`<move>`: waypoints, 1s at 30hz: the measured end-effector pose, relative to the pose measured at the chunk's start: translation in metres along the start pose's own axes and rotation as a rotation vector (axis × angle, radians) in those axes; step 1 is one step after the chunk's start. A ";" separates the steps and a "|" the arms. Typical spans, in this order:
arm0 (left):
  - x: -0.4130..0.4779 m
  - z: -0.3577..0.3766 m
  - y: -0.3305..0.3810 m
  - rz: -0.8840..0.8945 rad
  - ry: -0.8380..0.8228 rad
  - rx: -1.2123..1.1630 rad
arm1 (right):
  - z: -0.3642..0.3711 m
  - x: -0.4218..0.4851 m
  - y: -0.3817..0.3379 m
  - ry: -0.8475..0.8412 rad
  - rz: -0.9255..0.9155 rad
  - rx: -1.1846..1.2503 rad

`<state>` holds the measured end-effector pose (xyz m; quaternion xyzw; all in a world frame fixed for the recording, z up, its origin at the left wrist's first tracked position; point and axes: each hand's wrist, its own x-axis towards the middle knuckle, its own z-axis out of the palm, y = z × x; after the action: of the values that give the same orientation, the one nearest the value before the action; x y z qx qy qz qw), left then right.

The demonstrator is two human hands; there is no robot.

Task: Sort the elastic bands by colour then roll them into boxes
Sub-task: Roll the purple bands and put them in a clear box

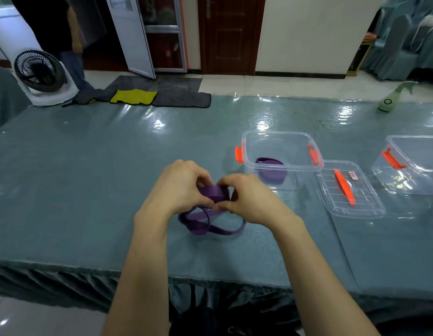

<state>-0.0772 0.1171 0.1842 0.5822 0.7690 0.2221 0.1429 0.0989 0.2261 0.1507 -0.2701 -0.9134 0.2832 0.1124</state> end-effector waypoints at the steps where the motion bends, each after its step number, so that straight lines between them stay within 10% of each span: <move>1: 0.000 -0.001 0.001 0.007 -0.001 -0.010 | 0.000 -0.001 -0.001 0.020 -0.015 -0.008; 10: -0.009 -0.006 -0.012 0.050 0.163 -0.783 | -0.025 -0.010 0.011 0.260 -0.054 0.680; 16: -0.001 -0.007 -0.001 0.078 0.235 -0.834 | -0.015 -0.013 0.012 0.178 -0.059 1.043; 24: 0.005 -0.008 0.002 0.069 -0.046 -0.110 | -0.014 -0.009 0.016 0.035 0.043 0.212; 30: 0.010 -0.029 0.016 0.118 -0.109 0.008 | -0.010 -0.004 0.005 0.043 0.018 0.178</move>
<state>-0.0802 0.1250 0.2178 0.6384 0.7252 0.1949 0.1690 0.1081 0.2318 0.1558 -0.2733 -0.8795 0.3583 0.1531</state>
